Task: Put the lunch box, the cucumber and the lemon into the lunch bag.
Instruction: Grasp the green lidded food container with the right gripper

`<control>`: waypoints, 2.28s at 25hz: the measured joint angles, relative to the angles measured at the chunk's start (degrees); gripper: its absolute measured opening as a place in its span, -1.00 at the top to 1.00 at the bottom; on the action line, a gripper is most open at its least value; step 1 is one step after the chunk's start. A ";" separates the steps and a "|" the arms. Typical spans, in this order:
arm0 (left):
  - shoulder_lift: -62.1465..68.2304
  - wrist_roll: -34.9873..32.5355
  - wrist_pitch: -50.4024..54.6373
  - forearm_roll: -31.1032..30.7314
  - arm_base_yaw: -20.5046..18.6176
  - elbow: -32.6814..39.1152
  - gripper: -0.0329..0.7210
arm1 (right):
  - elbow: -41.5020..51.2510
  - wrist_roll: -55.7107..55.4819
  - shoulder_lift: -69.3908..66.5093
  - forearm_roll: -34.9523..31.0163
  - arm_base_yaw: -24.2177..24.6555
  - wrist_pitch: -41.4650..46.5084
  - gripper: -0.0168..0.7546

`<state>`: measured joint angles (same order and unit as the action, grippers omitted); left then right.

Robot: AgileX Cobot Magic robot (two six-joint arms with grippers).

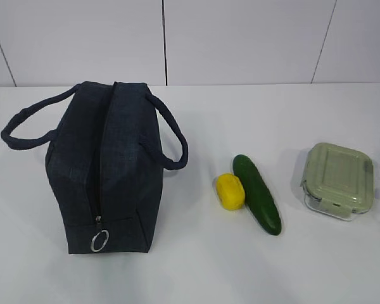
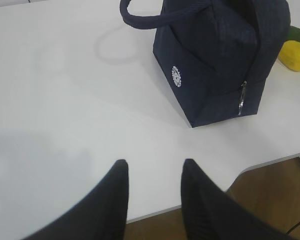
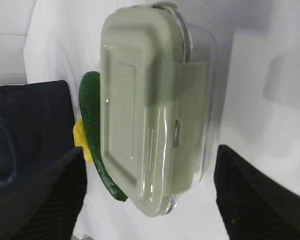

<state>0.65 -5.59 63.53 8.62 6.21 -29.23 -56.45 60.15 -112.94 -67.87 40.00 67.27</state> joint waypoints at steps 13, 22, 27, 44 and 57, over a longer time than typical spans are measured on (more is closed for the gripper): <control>0.00 0.00 0.00 0.00 0.00 0.00 0.28 | 0.00 9.08 -8.23 -7.06 0.00 -0.41 -0.58; 0.00 0.00 0.00 0.00 0.00 0.00 0.28 | -1.11 12.56 -10.55 -8.81 -3.94 -0.67 -0.58; 0.00 0.00 0.00 0.00 0.00 0.00 0.28 | -2.66 12.92 -11.03 -9.05 -4.03 -0.67 -0.58; 0.00 0.00 0.00 0.00 0.00 0.00 0.28 | -2.77 12.74 -11.15 -8.78 -7.31 -1.00 -0.57; 0.00 0.00 0.00 0.00 0.00 0.00 0.28 | -2.77 12.32 -11.15 -8.78 -7.76 -1.00 -0.57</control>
<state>0.65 -5.59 63.53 8.62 6.21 -29.23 -59.22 72.48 -124.09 -76.66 32.24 66.27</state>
